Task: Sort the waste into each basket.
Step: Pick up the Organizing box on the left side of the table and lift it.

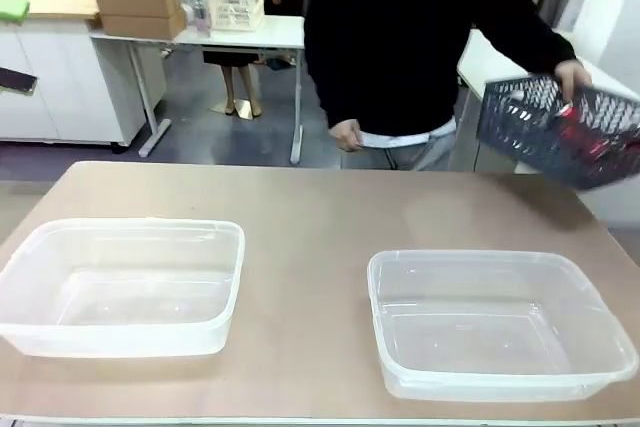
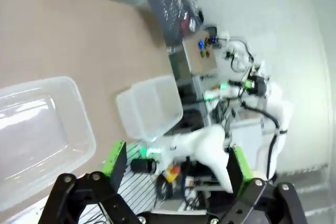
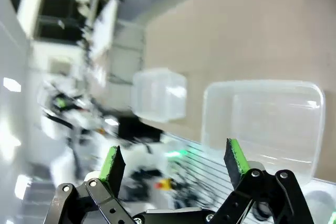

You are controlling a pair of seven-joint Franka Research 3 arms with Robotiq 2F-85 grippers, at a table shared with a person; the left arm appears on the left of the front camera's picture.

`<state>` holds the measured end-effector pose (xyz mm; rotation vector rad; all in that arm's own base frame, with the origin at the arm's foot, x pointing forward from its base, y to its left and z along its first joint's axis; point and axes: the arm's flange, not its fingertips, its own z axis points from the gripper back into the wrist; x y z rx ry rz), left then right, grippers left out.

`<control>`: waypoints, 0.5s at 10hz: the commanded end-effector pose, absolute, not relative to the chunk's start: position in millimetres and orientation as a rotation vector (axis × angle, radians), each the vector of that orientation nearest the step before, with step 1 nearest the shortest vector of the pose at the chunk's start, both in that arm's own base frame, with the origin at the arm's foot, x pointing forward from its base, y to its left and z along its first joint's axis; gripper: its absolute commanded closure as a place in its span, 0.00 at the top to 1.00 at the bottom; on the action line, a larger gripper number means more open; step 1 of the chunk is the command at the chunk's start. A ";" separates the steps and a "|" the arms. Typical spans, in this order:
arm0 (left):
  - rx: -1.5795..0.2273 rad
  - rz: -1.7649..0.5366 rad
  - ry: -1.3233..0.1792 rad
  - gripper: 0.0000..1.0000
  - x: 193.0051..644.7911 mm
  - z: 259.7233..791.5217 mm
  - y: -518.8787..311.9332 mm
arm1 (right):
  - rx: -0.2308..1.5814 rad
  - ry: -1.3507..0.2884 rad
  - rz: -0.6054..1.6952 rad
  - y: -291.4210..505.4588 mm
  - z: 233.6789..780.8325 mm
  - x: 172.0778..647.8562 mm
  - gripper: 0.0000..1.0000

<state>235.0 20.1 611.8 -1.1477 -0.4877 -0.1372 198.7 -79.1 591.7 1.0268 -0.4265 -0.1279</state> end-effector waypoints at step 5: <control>-1.150 -0.059 -0.505 1.00 235.0 609.8 34.5 | 1.142 -0.441 -0.252 -106.0 588.3 198.6 1.00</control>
